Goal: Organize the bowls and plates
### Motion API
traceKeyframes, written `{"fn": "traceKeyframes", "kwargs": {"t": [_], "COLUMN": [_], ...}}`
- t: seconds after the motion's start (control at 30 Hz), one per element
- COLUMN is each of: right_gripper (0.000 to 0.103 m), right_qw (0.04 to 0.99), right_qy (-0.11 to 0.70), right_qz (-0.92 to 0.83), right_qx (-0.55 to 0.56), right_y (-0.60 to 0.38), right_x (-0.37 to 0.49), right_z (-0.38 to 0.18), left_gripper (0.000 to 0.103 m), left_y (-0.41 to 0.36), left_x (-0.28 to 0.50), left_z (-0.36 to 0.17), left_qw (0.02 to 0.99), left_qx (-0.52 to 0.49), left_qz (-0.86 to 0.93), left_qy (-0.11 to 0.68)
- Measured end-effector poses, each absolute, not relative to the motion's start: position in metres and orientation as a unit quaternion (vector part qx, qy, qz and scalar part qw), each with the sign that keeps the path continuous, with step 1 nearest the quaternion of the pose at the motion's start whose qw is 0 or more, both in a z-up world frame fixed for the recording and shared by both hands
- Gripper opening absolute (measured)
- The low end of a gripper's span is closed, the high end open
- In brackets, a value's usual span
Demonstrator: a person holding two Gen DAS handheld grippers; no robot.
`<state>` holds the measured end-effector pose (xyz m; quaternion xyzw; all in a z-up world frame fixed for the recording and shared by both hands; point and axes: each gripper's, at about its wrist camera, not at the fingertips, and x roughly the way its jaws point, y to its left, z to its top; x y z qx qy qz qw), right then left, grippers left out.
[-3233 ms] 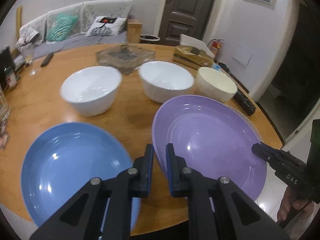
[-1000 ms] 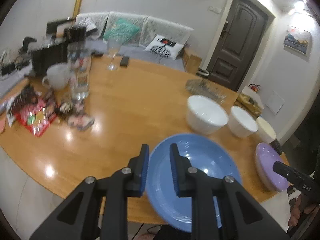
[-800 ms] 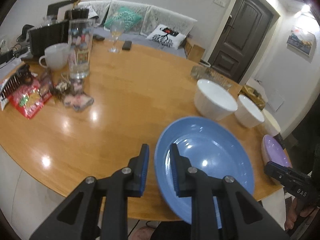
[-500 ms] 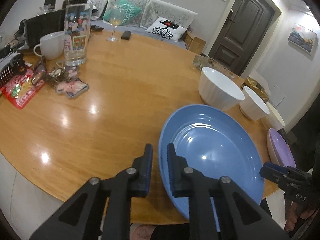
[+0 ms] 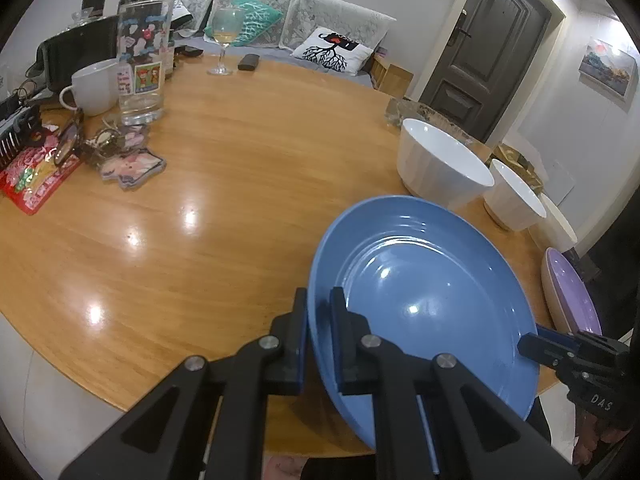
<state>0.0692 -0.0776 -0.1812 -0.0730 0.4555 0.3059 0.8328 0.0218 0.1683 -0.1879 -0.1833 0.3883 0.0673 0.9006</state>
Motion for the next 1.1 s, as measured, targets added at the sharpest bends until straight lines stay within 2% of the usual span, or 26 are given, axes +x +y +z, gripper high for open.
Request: {"fn": "traceKeyframes", "kwargs": {"t": [0.37, 0.67, 1.1], "right_gripper": [0.018, 0.018, 0.02], "right_qw": [0.837, 0.853, 0.883], "right_qy": [0.454, 0.423, 0.376], "right_qz": [0.298, 0.304, 0.281], "right_qx": [-0.058, -0.027, 0.03], "right_y": [-0.09, -0.117, -0.2], "right_x": [0.077, 0.073, 0.068], "right_z": [-0.187, -0.158, -0.132], "left_gripper": [0.008, 0.008, 0.008], "left_y": [0.148, 0.132, 0.051], "left_x": [0.029, 0.025, 0.047], "left_z": [-0.172, -0.134, -0.084], "left_qw": [0.908, 0.921, 0.939], "left_qx": [-0.146, -0.144, -0.093], "left_qz": [0.061, 0.037, -0.016], "left_qy": [0.387, 0.36, 0.332]}}
